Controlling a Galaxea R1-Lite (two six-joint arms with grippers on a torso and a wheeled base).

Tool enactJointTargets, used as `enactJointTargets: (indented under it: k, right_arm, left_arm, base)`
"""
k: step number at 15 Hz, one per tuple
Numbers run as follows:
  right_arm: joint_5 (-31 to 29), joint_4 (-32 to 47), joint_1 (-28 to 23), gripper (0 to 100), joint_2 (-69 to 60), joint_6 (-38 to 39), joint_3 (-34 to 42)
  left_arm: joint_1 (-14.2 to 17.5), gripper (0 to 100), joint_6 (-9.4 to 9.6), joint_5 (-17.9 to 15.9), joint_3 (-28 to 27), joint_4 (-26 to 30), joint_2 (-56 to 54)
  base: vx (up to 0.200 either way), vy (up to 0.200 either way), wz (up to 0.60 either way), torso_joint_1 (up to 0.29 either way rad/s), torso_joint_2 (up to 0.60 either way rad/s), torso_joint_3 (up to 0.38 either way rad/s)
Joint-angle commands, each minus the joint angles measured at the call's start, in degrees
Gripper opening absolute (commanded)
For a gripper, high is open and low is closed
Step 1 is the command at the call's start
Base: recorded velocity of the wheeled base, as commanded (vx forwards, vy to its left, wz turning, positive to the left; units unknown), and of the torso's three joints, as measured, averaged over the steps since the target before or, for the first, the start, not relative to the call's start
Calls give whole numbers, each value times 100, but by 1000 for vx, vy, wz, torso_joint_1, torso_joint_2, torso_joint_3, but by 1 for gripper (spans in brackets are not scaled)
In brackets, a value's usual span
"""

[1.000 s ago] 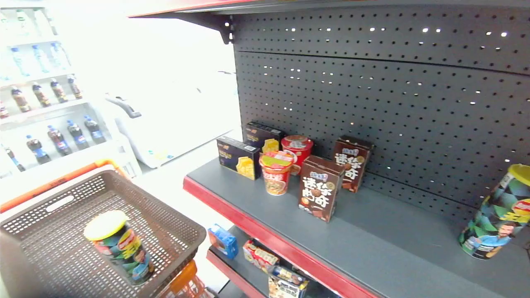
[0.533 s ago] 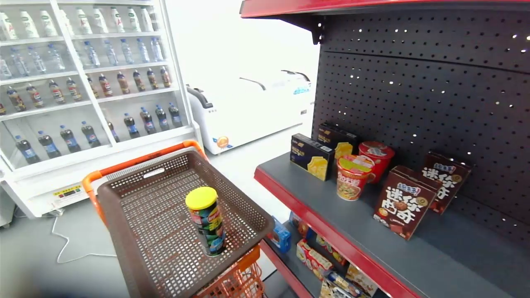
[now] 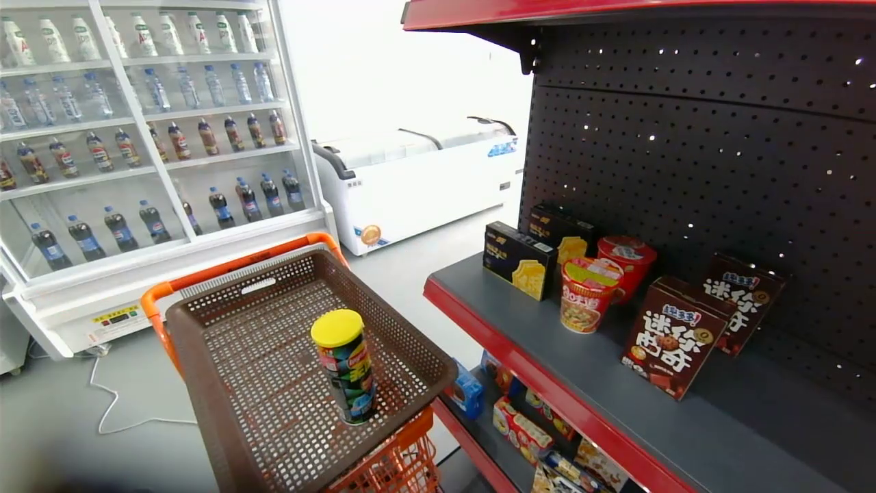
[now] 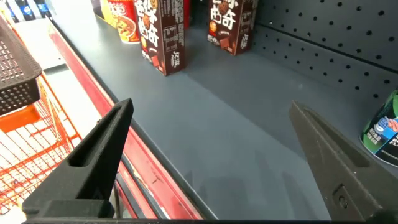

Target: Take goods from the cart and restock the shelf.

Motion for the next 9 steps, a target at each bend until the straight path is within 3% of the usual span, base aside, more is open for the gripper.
enactJointTargets:
  k: [1, 2, 3, 5, 7, 9]
  right_arm:
    - [1, -1, 0, 100, -2, -2, 0]
    - [1, -1, 0, 100, -2, -2, 0]
    - [1, -1, 0, 100, -2, -2, 0]
    - [1, -1, 0, 100, -2, -2, 0]
    - [1, -1, 0, 100, -2, -2, 0]
    - [1, -1, 0, 100, -2, -2, 0]
  left_arm:
    - [21, 100, -218, -281, -927, -199, 2572]
    - [100, 100, -60, -527, -892, -550, 3222]
    - [126, 100, 327, -940, -777, -1359, 4075]
    - [117, 100, 723, -1125, -514, -2686, 5085]
    - [-23, 100, 714, -1248, -241, -3714, 5771]
    - [-296, 100, 679, -1433, -48, -4215, 6202]
  base:
    - [0, 0, 0, 0, 0, 0]
    - [0, 0, 0, 0, 0, 0]
    - [0, 0, 0, 0, 0, 0]
    - [0, 0, 0, 0, 0, 0]
    - [0, 0, 0, 0, 0, 0]
    - [0, 0, 0, 0, 0, 0]
